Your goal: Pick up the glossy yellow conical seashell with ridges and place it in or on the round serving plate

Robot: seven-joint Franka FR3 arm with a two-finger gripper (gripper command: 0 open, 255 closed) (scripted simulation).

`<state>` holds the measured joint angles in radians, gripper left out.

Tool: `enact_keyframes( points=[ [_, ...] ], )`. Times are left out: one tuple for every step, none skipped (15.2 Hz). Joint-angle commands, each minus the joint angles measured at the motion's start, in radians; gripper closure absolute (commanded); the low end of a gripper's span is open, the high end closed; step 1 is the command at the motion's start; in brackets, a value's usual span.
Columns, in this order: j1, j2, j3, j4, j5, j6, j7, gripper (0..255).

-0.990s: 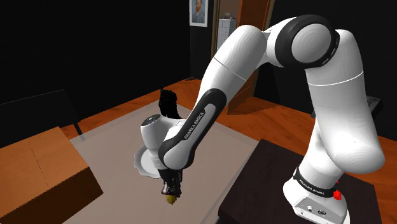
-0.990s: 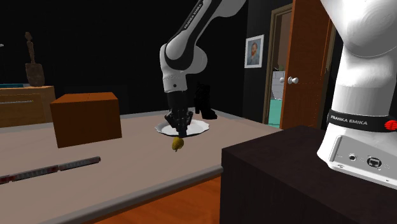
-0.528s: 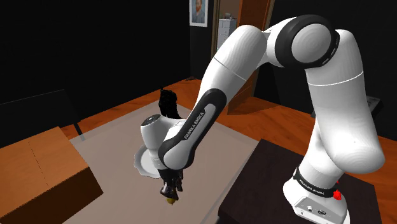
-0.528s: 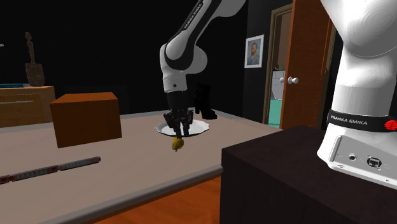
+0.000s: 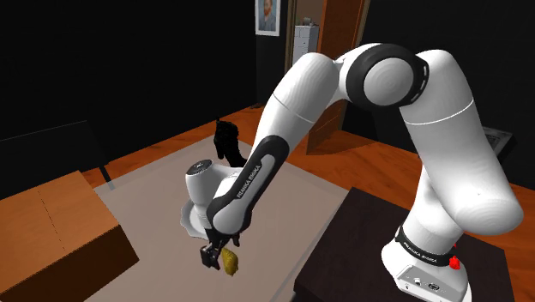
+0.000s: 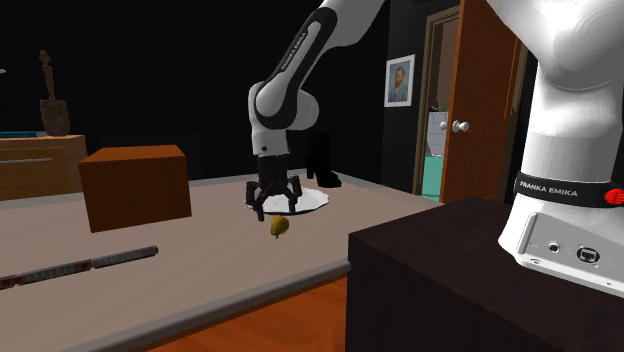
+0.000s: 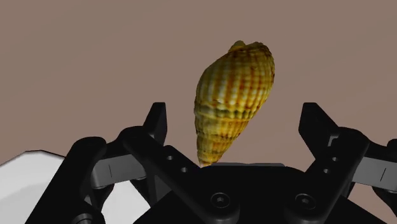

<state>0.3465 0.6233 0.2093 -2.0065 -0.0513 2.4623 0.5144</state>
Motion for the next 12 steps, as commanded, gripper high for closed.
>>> enact_keyframes(
  points=[
    [0.007,0.022,-0.005,0.004,-0.004,0.020,0.011,0],
    [0.009,0.032,-0.007,0.004,-0.006,0.030,0.012,0],
    [0.012,0.043,-0.009,0.005,-0.008,0.040,0.013,0],
    [0.014,0.053,-0.011,0.006,-0.010,0.050,0.014,0],
    [0.015,0.060,-0.012,0.007,-0.011,0.055,0.015,0],
    [0.015,0.060,-0.012,0.007,-0.011,0.055,0.015,0],
    [0.015,0.060,-0.012,0.007,-0.011,0.055,0.015,0],
    [0.015,0.060,-0.012,0.007,-0.011,0.055,0.015,0],
    [0.015,0.060,-0.012,0.007,-0.011,0.055,0.015,0],
    [0.015,0.060,-0.012,0.007,-0.011,0.055,0.015,0],
    [0.015,0.060,-0.012,0.007,-0.011,0.055,0.015,0],
    [0.015,0.059,-0.012,0.007,-0.010,0.055,0.015,0]
  ],
)
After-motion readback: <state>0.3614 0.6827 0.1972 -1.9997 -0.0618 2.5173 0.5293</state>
